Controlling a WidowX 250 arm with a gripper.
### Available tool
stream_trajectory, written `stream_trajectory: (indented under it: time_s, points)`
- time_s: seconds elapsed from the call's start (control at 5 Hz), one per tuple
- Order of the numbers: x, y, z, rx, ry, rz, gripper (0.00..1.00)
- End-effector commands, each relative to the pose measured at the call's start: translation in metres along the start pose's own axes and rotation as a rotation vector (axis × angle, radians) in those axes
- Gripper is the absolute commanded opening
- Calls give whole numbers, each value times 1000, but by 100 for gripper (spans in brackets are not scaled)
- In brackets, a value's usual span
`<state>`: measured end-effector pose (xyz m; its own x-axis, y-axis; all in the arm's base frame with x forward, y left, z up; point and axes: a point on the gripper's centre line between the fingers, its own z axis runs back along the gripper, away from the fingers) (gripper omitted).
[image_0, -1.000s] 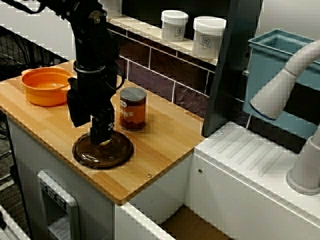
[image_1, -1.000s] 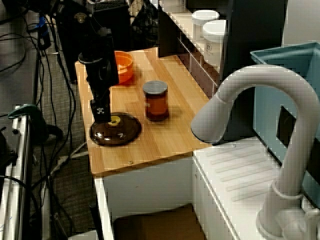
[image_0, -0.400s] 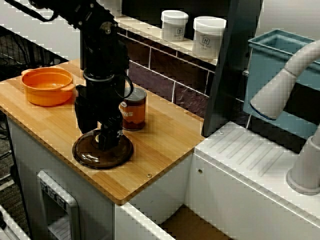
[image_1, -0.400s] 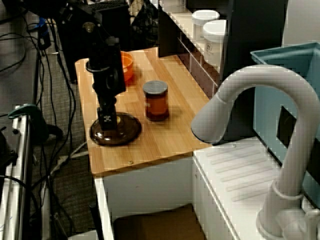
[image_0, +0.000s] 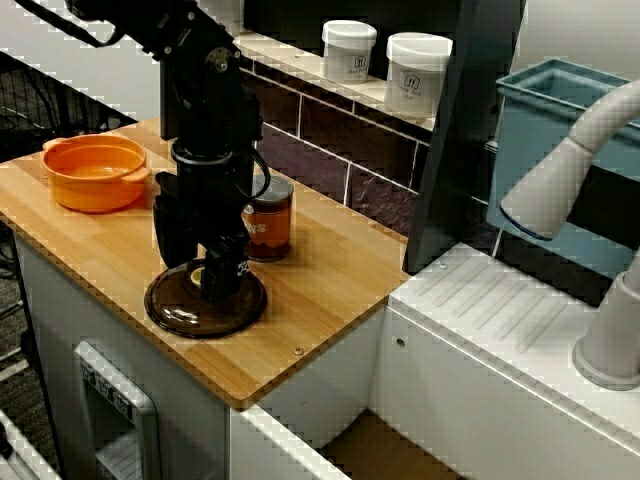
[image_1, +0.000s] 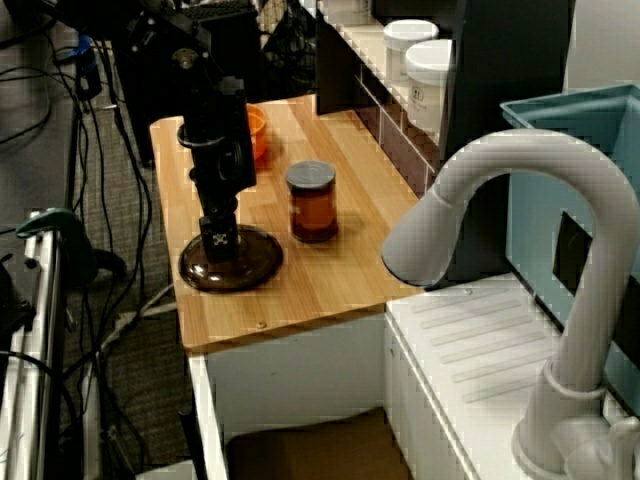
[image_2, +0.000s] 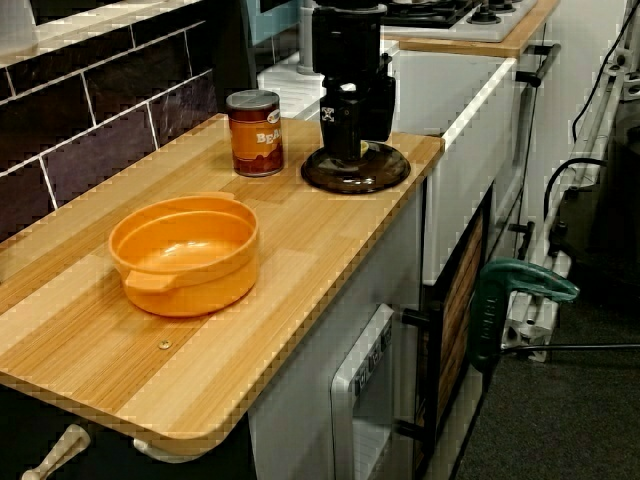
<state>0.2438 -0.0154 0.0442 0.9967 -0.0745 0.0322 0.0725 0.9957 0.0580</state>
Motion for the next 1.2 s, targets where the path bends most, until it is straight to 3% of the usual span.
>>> stream_trajectory:
  time_s: [0.0, 0.2, 0.4, 0.6, 1.0]
  points:
    - [-2, 13, 9, -7, -25, 33, 100]
    - [-2, 13, 5, -8, -20, 45, 100]
    - [-2, 14, 3, -7, -18, 59, 84]
    - [-4, 14, 2, -11, -25, 68, 0]
    - [-5, 18, 7, -16, -20, 69, 0]
